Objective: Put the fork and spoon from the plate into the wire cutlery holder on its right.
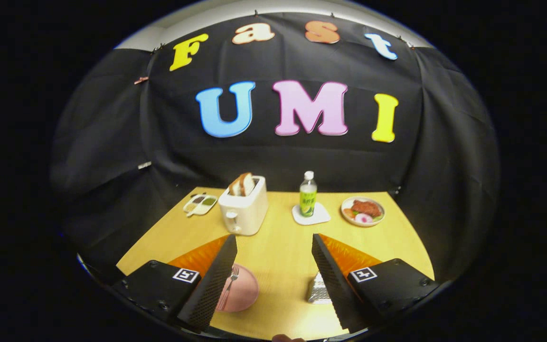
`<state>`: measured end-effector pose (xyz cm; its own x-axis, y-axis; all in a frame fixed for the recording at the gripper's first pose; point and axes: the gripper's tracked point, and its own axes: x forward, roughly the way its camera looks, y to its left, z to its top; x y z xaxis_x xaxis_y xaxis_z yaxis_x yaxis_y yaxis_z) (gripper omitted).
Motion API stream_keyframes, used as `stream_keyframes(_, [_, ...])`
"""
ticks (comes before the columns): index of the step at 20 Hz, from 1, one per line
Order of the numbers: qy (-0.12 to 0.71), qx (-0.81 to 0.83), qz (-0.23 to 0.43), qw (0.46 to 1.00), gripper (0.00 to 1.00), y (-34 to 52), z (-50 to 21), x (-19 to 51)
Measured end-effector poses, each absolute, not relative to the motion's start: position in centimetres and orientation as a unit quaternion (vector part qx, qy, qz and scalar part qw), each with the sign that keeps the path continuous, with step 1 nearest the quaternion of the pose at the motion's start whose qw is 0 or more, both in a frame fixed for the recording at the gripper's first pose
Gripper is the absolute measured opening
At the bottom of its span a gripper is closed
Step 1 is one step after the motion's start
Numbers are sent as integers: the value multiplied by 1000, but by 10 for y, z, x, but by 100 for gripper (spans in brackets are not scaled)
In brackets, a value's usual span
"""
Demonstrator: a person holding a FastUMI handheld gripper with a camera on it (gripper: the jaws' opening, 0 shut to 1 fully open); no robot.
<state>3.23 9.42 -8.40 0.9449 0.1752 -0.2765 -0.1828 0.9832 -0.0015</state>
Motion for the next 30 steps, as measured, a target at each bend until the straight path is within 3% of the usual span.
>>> stream_keyframes(7, [259,-79,139,953,99,151,-184,42])
stream_keyframes(15, [396,-86,139,904,99,182,-294,43])
stream_keyframes(18, [424,-84,124,893,92,182,-321,45])
stream_keyframes(21, [452,-72,121,881,74,186,-340,44])
stream_keyframes(26, [478,-70,123,867,74,194,-362,41])
stream_keyframes(30, [493,-58,123,859,64,199,-368,39])
